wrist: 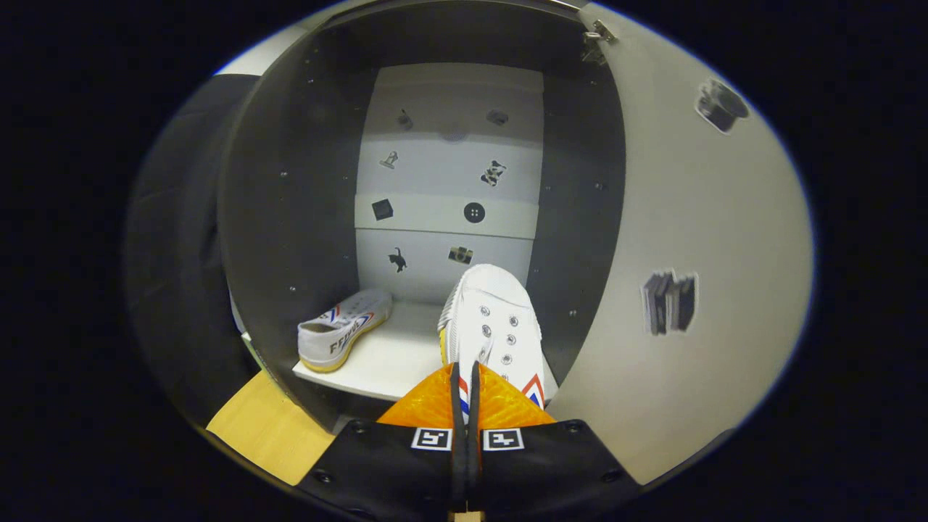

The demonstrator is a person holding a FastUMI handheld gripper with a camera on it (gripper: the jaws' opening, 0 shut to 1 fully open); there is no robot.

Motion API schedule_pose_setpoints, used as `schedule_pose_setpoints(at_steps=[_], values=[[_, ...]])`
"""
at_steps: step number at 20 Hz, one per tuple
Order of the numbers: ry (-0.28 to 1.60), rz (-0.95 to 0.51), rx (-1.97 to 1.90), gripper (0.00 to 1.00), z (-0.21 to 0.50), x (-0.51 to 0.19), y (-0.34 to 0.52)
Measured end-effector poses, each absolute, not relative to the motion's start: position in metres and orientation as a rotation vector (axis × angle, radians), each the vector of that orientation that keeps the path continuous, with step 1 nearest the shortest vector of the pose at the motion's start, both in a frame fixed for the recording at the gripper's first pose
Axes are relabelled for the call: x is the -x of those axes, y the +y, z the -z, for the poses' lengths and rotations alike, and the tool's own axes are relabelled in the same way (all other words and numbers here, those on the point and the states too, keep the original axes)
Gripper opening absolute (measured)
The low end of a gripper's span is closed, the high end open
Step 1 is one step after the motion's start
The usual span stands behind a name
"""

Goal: Open the shoe cabinet door, grab the shoes and put them into the shoe cabinet, then close the shoe cabinet door.

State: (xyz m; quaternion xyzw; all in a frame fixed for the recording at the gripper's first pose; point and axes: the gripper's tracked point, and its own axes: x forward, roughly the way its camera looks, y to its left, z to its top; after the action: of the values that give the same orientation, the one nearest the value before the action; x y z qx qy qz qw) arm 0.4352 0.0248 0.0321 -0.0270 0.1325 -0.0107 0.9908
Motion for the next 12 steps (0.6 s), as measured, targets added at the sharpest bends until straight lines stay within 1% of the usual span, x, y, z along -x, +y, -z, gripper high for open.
schedule_pose_setpoints(at_steps=[3, 5, 8, 12], values=[[0.248, 0.041, 0.028, 0.01, -0.049, -0.479, 0.023], [0.258, 0.054, 0.027, 0.01, -0.047, -0.509, 0.021], [0.301, 0.062, 0.044, 0.01, -0.029, -0.547, 0.02], [0.367, 0.062, 0.005, 0.01, 0.002, -0.579, 0.023]])
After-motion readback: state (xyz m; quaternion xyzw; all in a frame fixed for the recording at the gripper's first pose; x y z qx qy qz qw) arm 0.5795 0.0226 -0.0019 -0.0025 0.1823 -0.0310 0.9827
